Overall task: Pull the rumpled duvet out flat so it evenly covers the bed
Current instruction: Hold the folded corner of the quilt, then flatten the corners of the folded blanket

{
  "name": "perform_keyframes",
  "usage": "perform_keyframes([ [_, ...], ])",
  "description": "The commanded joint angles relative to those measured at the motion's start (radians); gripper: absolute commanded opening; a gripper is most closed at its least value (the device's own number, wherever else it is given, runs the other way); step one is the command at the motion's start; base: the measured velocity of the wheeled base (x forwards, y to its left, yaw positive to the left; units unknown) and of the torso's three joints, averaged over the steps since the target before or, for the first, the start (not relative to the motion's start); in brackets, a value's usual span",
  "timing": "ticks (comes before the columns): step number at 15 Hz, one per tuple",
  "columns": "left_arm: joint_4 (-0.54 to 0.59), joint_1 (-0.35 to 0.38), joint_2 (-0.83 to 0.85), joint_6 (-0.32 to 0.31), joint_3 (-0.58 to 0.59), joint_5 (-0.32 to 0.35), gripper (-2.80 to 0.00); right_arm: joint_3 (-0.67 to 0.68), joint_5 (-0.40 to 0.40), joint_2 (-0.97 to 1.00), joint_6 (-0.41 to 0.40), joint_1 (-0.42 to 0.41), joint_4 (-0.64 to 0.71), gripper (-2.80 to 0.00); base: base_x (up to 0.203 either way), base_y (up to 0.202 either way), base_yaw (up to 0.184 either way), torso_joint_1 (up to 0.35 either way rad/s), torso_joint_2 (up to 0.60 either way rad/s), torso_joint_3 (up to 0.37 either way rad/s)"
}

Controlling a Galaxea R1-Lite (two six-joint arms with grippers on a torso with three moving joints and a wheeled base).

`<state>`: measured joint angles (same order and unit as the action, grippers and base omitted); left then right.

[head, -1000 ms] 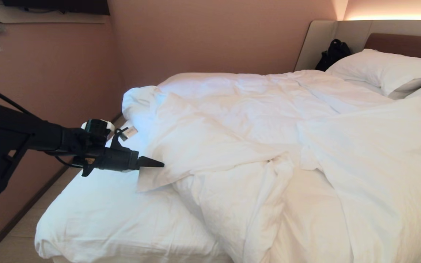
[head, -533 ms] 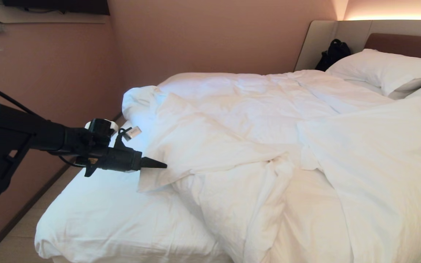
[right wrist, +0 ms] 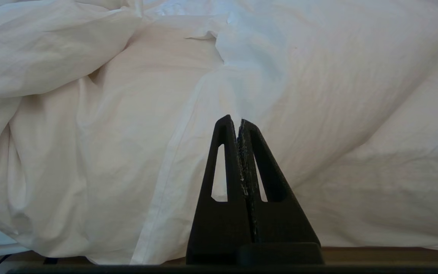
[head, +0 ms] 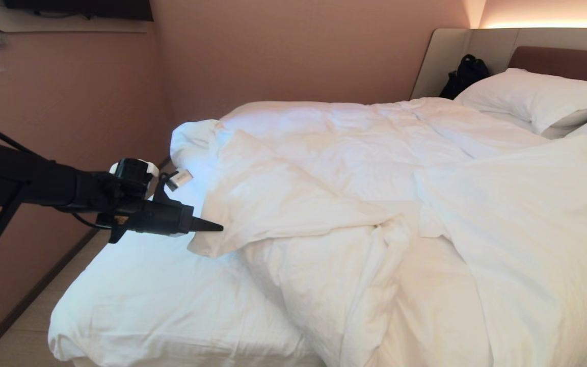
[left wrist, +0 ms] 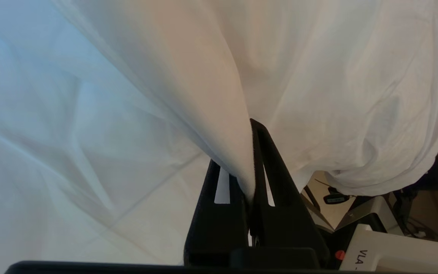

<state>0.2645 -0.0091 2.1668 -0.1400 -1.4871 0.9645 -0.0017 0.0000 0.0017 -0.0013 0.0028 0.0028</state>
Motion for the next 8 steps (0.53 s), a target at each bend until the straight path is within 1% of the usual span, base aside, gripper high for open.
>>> perform_keyframes([
  [1, -0.001, 0.0, -0.033, 0.007, 0.016, 0.005, -2.8, 0.0, 0.0, 0.0, 0.0, 0.0, 0.0, -2.8, 0.0, 0.0, 0.0, 0.0, 0.0, 0.0],
  [4, -0.004, 0.002, -0.067, 0.024, 0.031, 0.021, -2.8, 0.0, 0.0, 0.0, 0.0, 0.0, 0.0, -2.8, 0.0, 0.0, 0.0, 0.0, 0.0, 0.0],
  [6, -0.002, 0.011, -0.139, 0.08, 0.041, 0.036, -2.8, 0.0, 0.0, 0.0, 0.0, 0.0, 0.0, -2.8, 0.0, 0.0, 0.0, 0.0, 0.0, 0.0],
  [8, 0.001, 0.046, -0.251, 0.16, 0.059, 0.04, -2.8, 0.0, 0.0, 0.0, 0.0, 0.0, 0.0, -2.8, 0.0, 0.0, 0.0, 0.0, 0.0, 0.0],
])
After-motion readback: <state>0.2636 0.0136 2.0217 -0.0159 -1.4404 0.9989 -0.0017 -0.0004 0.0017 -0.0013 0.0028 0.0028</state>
